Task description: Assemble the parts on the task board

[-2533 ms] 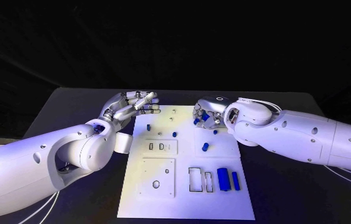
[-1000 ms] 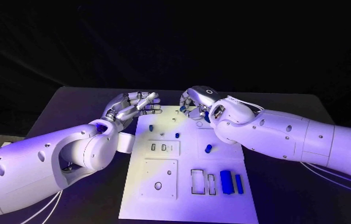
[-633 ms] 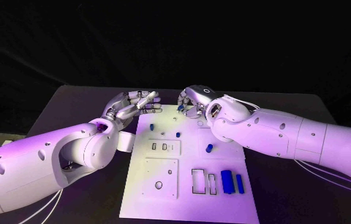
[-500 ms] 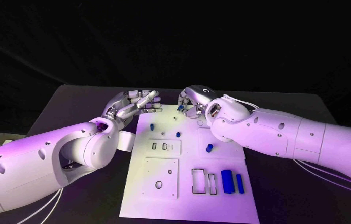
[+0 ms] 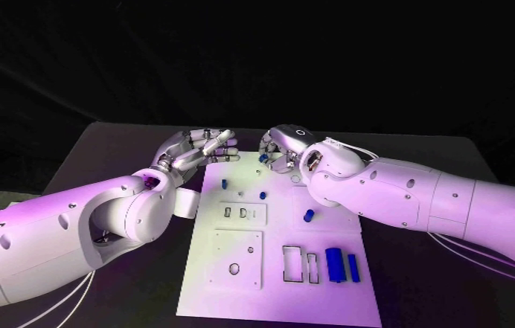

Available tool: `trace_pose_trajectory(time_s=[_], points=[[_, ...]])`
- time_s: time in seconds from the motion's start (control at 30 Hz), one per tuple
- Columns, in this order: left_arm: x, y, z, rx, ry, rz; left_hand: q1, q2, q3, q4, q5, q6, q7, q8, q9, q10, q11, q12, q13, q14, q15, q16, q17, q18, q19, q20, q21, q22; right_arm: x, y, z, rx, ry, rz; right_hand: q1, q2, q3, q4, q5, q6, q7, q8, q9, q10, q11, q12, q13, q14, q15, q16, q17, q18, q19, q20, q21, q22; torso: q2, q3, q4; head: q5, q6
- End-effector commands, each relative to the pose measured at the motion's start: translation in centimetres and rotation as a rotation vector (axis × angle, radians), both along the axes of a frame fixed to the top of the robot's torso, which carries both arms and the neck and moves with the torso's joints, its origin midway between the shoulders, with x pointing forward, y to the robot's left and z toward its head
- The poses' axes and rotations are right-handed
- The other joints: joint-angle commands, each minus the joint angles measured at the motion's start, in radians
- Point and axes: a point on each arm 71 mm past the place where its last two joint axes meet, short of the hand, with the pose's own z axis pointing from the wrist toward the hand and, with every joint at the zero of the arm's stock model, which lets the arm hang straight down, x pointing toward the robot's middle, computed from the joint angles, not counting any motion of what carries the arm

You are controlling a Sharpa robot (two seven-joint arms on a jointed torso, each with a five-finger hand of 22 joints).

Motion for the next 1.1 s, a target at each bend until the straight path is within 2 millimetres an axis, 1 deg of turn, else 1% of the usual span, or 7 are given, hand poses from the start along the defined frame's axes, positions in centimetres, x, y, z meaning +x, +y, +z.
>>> trace_pose_trajectory(time_s=[0.03, 0.3, 0.53, 0.63, 0.83, 0.97, 1.1], points=[[0.0, -0.2, 0.2, -0.009, -0.005, -0.011, 0.001, 0.010, -0.007, -0.001, 0.000, -0.006, 0.006, -0.005, 0.002, -0.006, 0.002, -0.004, -0.001, -0.008, -0.002, -0.004, 0.002, 0.006, -0.004, 0.006, -0.005, -0.001, 0.1, 0.0, -0.4, -0.027, 0.017, 0.002, -0.001, 0.006, 0.005, -0.001, 0.003, -0.010, 0.000, 0.004, 0.002, -0.006, -0.001, 0.002, 0.002, 0.049, 0.005, 0.003, -0.001, -0.014, -0.008, 0.003, -0.002, -0.001, 0.001, -0.0003, -0.0009, 0.001, 0.002], [0.1, -0.2, 0.3, -0.007, -0.005, -0.011, 0.000, 0.011, -0.009, 0.000, -0.001, -0.007, 0.006, -0.005, 0.003, -0.007, 0.002, -0.004, -0.001, -0.009, -0.002, -0.005, 0.003, 0.006, -0.005, 0.006, -0.006, -0.002, 0.3, 0.3, -0.5, -0.048, 0.027, -0.003, -0.011, -0.004, 0.006, 0.000, -0.002, -0.027, 0.006, -0.008, 0.003, -0.023, 0.007, -0.009, 0.003, 0.047, 0.010, 0.003, -0.005, -0.014, -0.011, 0.007, -0.003, 0.000, 0.002, -0.0003, 0.0000, 0.004, 0.000], [0.1, -0.2, 0.4, -0.007, -0.002, -0.014, 0.000, 0.011, -0.010, 0.000, -0.001, -0.007, 0.007, -0.005, 0.003, -0.007, 0.002, -0.003, -0.001, -0.010, -0.001, -0.005, 0.004, 0.006, -0.005, 0.006, -0.006, -0.002, 0.3, 0.1, -0.6, -0.060, 0.035, -0.001, -0.055, -0.055, -0.007, 0.012, 0.028, -0.102, 0.043, -0.060, -0.012, -0.143, 0.046, -0.029, -0.025, 0.038, 0.046, -0.004, -0.032, -0.005, -0.043, 0.038, -0.032, -0.032, 0.001, 0.0003, -0.0024, 0.008, -0.002], [0.2, -0.1, 0.4, -0.006, -0.002, -0.014, 0.000, 0.011, -0.010, 0.000, -0.001, -0.007, 0.007, -0.005, 0.003, -0.007, 0.002, -0.003, -0.001, -0.010, -0.001, -0.005, 0.004, 0.006, -0.005, 0.006, -0.006, -0.002, 0.0, -0.4, -0.5, -0.055, 0.030, -0.004, -0.057, -0.072, -0.032, 0.010, 0.031, -0.129, 0.047, -0.078, -0.019, -0.181, 0.053, -0.026, -0.035, 0.032, 0.052, -0.007, -0.044, 0.000, -0.059, 0.047, -0.047, -0.048, 0.000, 0.0008, -0.0034, 0.009, -0.001], [0.2, 0.1, 0.4, -0.004, -0.001, -0.008, -0.001, 0.012, -0.010, 0.000, -0.002, -0.007, 0.007, -0.005, 0.004, -0.007, 0.003, -0.003, -0.001, -0.010, -0.001, -0.006, 0.004, 0.007, -0.005, 0.006, -0.007, -0.002, -1.0, -2.6, -0.1, -0.038, 0.028, -0.018, -0.060, -0.078, -0.056, 0.011, 0.039, -0.128, 0.048, -0.080, -0.022, -0.184, 0.053, -0.017, -0.037, 0.033, 0.053, -0.003, -0.042, 0.000, -0.055, 0.049, -0.044, -0.042, -0.002, 0.0024, -0.0077, 0.011, 0.002], [0.3, 0.3, 0.3, -0.003, 0.001, -0.001, -0.001, 0.012, -0.010, 0.000, -0.002, -0.007, 0.007, -0.005, 0.004, -0.007, 0.003, -0.003, -0.001, -0.010, -0.001, -0.006, 0.004, 0.007, -0.005, 0.006, -0.007, -0.002, -1.9, -5.2, 0.8, -0.005, 0.033, -0.052, -0.065, -0.073, -0.073, 0.020, 0.057, -0.110, 0.046, -0.076, -0.024, -0.149, 0.048, 0.009, -0.033, 0.035, 0.049, 0.004, -0.036, -0.004, -0.040, 0.047, -0.032, -0.023, -0.007, 0.0040, -0.0159, 0.010, 0.003], [0.3, 0.4, 0.3, -0.005, 0.003, -0.001, -0.001, 0.012, -0.010, 0.000, -0.002, -0.007, 0.007, -0.005, 0.004, -0.007, 0.003, -0.003, -0.001, -0.010, -0.001, -0.006, 0.004, 0.007, -0.005, 0.006, -0.007, -0.002, -2.5, -7.9, 1.5, 0.036, 0.069, -0.103, -0.097, -0.084, -0.101, 0.047, 0.068, -0.104, 0.038, -0.081, -0.030, -0.096, 0.035, 0.042, -0.023, 0.041, 0.039, 0.019, -0.017, -0.012, -0.014, 0.040, -0.009, 0.012, -0.015, 0.0063, -0.0238, 0.007, 0.007]])
